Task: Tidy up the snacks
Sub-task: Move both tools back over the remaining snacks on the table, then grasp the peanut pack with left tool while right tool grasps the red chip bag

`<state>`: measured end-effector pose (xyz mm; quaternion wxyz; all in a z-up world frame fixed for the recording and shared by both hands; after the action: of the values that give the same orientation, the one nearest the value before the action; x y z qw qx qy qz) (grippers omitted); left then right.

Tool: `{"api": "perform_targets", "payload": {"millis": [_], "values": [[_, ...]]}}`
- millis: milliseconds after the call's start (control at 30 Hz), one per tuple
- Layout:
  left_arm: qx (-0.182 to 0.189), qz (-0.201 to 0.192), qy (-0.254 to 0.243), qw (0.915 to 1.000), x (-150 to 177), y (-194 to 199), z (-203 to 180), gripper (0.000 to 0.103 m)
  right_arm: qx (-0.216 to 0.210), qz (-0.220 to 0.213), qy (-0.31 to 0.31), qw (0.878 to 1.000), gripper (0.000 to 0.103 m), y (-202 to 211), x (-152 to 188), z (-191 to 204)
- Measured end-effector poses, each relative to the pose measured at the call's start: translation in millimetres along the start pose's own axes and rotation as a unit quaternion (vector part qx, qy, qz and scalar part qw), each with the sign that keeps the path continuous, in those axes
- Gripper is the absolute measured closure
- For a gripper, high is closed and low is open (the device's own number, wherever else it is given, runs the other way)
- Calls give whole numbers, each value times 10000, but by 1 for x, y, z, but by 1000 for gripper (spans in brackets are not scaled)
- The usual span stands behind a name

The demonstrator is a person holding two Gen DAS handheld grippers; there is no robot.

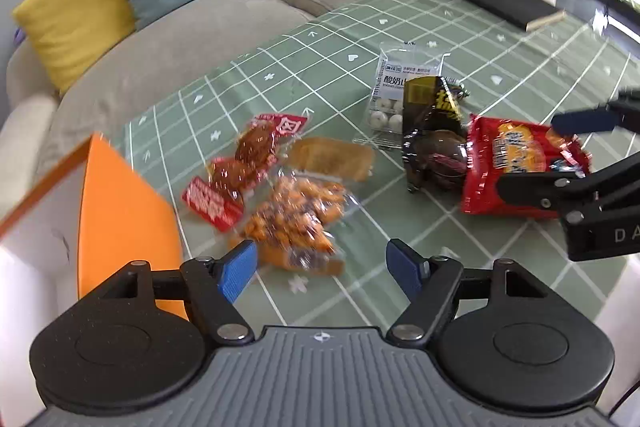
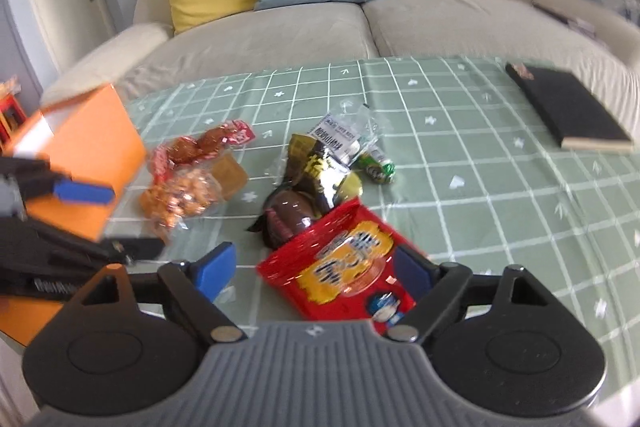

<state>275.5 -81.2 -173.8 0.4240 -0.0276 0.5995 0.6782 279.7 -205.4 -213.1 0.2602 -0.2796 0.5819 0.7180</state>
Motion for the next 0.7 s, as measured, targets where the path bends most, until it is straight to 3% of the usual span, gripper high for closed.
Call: {"api": "perform_targets", "payload": {"millis": [133,267,433,500,700], "values": [[7,242,-266,9994,-8,-18,9,13,-16,89,89,9999,16,-13,0,-9],[120,602,-84,9981,-13,-39,17,13,-69,247,140,9996,15,-23,5,-16],[53,897,-480,9948,-12,-60,17,12,-66,292,616,9976,12,-25,10,-8],[42,913,-520,9945,-14,-63,20,6,13,315,848,9959,12,-26,13,-5],[354,1097,-163,9932,-22,-76,29,5,162,374,965,9945,13,-29,15,-10]]}}
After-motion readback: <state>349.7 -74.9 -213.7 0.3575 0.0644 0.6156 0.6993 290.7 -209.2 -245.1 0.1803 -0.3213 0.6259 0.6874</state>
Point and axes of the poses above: each gripper's, at about its wrist camera, not at the fingertips, and y roughly against the way its jaws point, z to its left, x to its underside, the point moved 10 cm from there along -y, roughly the way its jaws point, and after that the axes turned 2 degrees about -x, right-handed, at the moved point
